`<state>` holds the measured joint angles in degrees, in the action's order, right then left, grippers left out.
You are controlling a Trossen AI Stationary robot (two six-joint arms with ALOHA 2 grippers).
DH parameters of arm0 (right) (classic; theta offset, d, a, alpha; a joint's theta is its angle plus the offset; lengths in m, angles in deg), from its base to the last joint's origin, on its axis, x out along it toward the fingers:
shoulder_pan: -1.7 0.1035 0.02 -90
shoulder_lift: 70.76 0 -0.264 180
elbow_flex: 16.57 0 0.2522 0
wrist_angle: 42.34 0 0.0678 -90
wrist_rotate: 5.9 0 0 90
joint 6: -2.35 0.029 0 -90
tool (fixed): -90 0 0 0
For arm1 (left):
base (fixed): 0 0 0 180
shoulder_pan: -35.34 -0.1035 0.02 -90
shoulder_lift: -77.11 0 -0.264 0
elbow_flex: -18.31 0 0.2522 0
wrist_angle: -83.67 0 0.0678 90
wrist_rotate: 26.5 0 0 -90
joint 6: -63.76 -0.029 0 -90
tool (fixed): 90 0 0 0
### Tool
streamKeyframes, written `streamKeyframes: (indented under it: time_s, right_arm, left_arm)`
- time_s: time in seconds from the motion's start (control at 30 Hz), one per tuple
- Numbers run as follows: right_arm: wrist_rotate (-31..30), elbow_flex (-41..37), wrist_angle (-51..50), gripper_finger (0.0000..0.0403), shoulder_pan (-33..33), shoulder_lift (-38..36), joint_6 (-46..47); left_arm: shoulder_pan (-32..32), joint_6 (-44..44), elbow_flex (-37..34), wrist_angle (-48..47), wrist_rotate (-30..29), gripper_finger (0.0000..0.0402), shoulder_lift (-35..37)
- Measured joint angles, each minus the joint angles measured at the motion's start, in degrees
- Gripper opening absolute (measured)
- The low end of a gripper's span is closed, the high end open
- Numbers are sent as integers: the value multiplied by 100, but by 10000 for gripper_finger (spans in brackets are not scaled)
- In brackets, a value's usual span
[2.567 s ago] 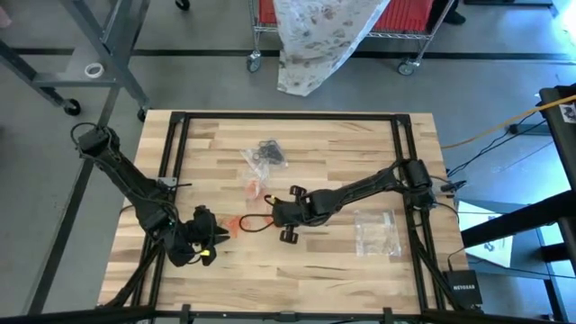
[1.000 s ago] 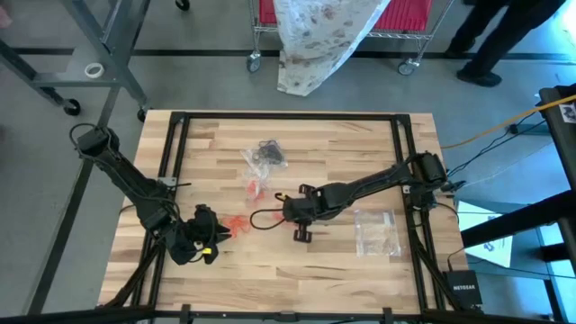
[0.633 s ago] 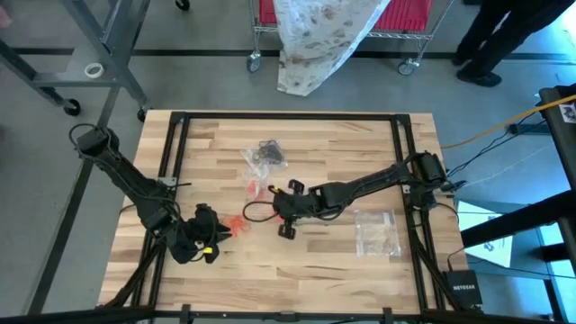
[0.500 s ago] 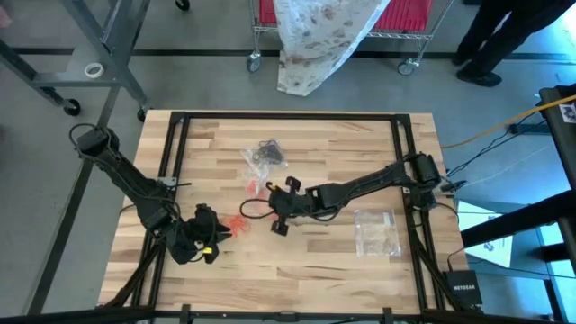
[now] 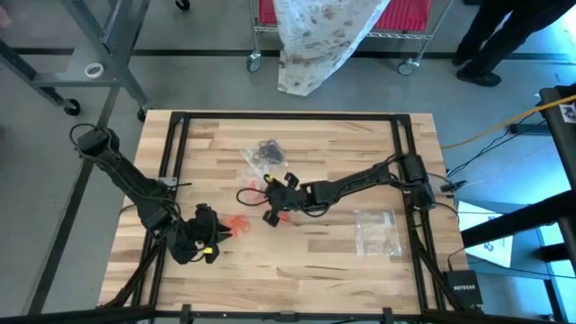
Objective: Sort rubber bands
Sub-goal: Put the orange rubber band into the transparent zip bag
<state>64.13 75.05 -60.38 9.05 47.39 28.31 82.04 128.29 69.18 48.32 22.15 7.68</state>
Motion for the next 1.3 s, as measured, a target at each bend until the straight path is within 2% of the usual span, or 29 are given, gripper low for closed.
streamKeyframes:
  time_s: [0.2, 0.43, 0.73, 0.93, 1.07, 1.3]
  right_arm:
    - [-37, 9, 136, 0, -65, 40, 263]
    - [-351, 9, 291, 0, -67, 85, 1127]
    - [-298, 13, 429, 0, -63, 207, 1702]
    - [-242, 11, 482, 0, -63, 267, 1816]
    - [-289, 11, 486, 0, -63, 276, 1890]
    - [-324, 10, 629, 0, -63, 276, 1899]
  left_arm:
    - [-51, -3, 0, 1, -253, 79, 1]
    - [-418, -376, -2, 194, -457, 79, 0]
    - [-1279, -1108, -2, 72, -538, 79, 1]
    - [-1923, -1211, -16, -469, -532, 79, 0]
    - [-2255, -1231, -179, -382, -337, 79, -33]
    - [-2549, -1577, -578, 784, 319, 79, -48]
